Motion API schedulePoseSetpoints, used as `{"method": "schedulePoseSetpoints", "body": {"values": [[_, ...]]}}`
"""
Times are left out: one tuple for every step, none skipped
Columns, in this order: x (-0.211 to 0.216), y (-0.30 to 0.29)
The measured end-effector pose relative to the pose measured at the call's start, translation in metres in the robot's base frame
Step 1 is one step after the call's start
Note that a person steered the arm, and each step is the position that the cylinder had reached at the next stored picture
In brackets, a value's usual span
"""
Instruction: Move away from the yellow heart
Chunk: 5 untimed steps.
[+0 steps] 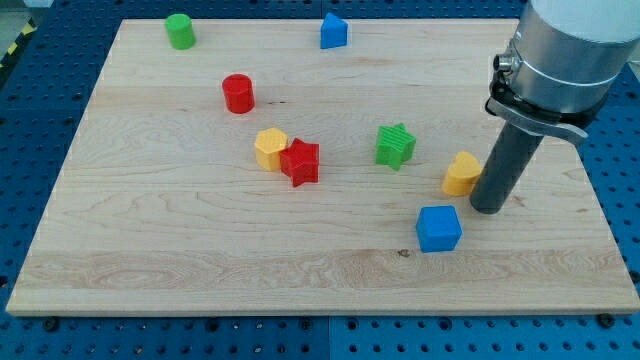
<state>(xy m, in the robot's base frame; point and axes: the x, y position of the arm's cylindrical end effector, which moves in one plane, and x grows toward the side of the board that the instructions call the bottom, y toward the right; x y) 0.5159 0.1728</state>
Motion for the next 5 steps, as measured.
{"method": "schedulePoseSetpoints", "body": {"values": [[0.0,0.0038],[-0.0009,0.0078],[-0.0009,0.0079],[-0.0009,0.0081],[-0.0009,0.0105]]}}
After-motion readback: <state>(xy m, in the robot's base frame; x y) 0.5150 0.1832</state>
